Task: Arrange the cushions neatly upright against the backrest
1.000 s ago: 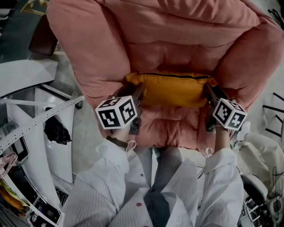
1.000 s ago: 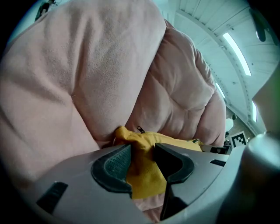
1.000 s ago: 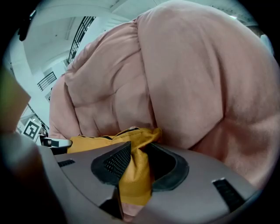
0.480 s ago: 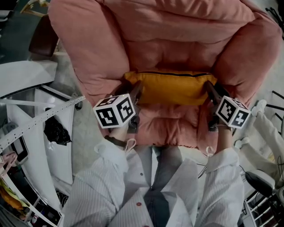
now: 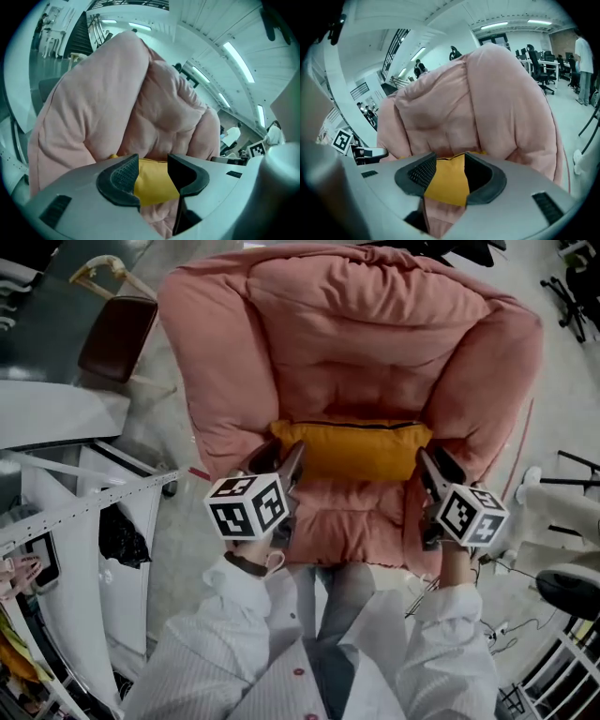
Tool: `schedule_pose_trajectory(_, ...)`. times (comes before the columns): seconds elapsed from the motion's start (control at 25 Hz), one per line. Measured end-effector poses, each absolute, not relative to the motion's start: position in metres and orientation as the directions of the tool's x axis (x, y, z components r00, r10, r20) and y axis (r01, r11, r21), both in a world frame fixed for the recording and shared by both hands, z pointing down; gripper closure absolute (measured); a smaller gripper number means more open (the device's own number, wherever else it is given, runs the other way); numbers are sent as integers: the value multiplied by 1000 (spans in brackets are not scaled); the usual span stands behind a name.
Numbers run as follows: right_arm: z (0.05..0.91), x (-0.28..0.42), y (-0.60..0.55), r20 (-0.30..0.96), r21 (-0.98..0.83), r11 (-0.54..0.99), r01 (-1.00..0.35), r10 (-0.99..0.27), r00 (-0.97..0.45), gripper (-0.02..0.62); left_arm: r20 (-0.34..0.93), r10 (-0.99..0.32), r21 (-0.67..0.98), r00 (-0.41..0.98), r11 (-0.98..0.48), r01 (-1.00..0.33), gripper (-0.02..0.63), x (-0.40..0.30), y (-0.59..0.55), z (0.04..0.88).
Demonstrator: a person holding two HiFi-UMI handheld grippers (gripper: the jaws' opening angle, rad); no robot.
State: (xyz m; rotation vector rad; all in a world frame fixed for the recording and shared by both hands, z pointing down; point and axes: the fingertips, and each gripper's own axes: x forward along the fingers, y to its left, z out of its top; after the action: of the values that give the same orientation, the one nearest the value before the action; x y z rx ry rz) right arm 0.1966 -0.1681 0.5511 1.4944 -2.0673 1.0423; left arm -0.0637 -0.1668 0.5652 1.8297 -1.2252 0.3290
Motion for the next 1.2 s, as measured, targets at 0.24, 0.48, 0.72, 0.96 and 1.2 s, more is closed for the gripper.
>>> schedule_pose_trajectory(0.24, 482, 156, -154, 583, -381, 249, -891, -683, -440, 442, 526, -644, 547, 556, -244, -801, 416, -44, -164, 489)
schedule_pose_trajectory(0.48, 397, 134, -144, 459, -402, 338, -851, -730, -506, 443, 434, -646, 569, 628, -344, -747, 439, -24, -153, 415)
schedule_pose_trajectory(0.72, 310, 108, -128, 328, -340, 444, -829, -770, -547, 497, 327, -645, 558, 691, -459, -691, 487, -10, -137, 345)
schedule_pose_trajectory(0.96, 247, 83, -97, 217, -296, 522, -800, -779, -589, 552, 211, -634, 504, 744, -581, -639, 565, -2, -116, 276)
schedule_pose_trajectory(1.2, 210, 62, -74, 144, -258, 566, -783, -778, -611, 569, 81, -563, 452, 823, -715, -533, 594, 7, -90, 208)
